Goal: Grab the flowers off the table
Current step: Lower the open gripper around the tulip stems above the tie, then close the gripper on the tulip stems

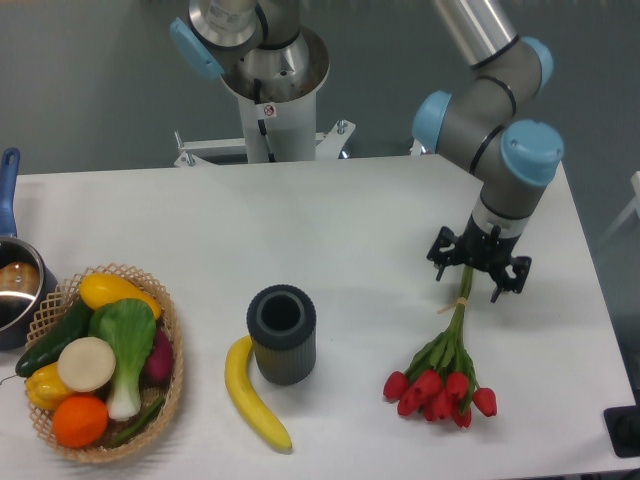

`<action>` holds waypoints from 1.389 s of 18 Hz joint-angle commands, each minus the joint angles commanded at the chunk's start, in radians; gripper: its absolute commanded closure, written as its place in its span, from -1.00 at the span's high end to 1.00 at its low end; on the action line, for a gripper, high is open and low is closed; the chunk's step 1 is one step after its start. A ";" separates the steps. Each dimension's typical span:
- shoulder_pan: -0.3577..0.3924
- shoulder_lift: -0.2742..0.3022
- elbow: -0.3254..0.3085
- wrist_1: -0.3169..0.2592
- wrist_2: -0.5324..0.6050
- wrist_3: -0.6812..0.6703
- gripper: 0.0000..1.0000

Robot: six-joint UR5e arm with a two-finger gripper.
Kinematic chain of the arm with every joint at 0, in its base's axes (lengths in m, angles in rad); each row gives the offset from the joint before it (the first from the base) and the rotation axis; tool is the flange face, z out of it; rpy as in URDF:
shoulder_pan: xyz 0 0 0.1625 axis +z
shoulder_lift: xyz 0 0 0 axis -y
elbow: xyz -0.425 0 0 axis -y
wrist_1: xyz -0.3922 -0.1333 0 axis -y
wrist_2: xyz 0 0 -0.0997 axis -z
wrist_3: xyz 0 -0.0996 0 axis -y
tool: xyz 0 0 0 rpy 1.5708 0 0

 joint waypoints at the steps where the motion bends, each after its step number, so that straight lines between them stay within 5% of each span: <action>1: 0.000 -0.002 0.000 0.000 -0.002 -0.002 1.00; 12: -0.018 -0.034 0.021 0.002 0.000 -0.018 0.98; 21: -0.021 -0.046 0.037 0.002 0.002 -0.018 0.37; 25: -0.021 -0.048 0.037 0.003 0.002 -0.018 0.26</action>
